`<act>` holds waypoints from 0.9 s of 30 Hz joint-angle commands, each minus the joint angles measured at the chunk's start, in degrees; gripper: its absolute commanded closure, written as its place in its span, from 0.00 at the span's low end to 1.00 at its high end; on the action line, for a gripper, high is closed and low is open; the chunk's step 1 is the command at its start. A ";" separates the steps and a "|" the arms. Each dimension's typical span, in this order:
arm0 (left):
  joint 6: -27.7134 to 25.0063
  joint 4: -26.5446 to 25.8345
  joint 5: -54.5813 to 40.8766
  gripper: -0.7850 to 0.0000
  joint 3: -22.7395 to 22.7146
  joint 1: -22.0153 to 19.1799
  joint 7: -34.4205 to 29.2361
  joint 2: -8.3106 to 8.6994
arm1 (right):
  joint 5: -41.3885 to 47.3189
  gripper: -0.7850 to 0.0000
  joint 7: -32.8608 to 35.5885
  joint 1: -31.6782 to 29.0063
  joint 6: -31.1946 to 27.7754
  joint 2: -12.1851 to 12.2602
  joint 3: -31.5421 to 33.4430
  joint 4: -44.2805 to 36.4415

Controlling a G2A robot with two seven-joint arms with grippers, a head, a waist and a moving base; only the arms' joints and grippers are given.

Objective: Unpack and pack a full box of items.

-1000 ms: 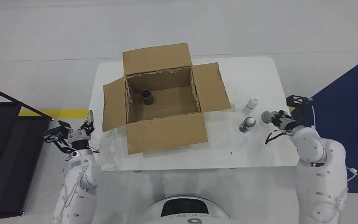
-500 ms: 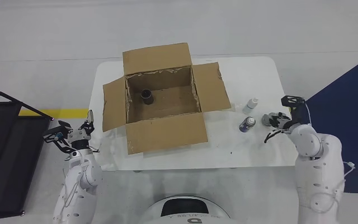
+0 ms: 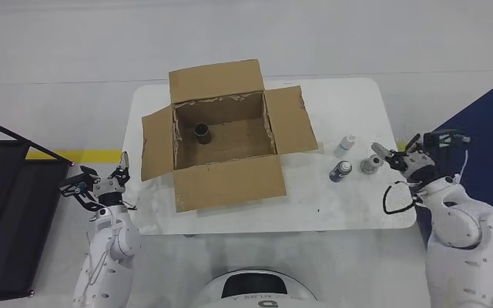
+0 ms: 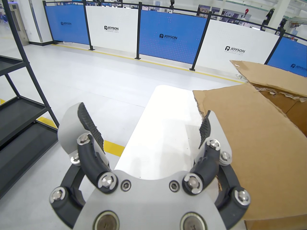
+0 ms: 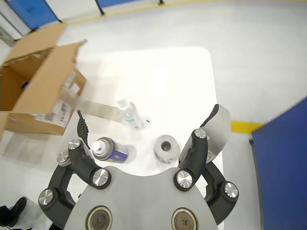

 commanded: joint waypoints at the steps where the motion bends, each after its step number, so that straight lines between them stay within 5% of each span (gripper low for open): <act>1: 0.00 0.00 0.00 0.00 0.00 0.00 0.00 0.00 | 0.50 0.11 -1.88 0.89 -7.99 0.46 -0.36 -0.51; 5: 0.00 0.00 0.00 0.00 0.00 0.00 0.00 0.00 | -0.06 0.26 0.15 6.26 -14.39 1.31 -5.13 -2.42; 7: 0.00 0.00 0.00 0.00 0.00 0.00 0.00 0.00 | -0.35 0.24 3.21 9.87 -14.01 1.61 -9.19 -2.97; 12: 0.00 0.00 0.00 0.00 0.00 0.00 0.00 0.00 | -1.09 0.00 8.10 19.57 -9.35 1.59 -21.71 -1.97; 27: 0.00 0.00 0.00 0.00 0.00 0.00 0.00 0.00 | 7.02 0.00 10.78 48.69 -0.10 -2.41 -53.90 18.31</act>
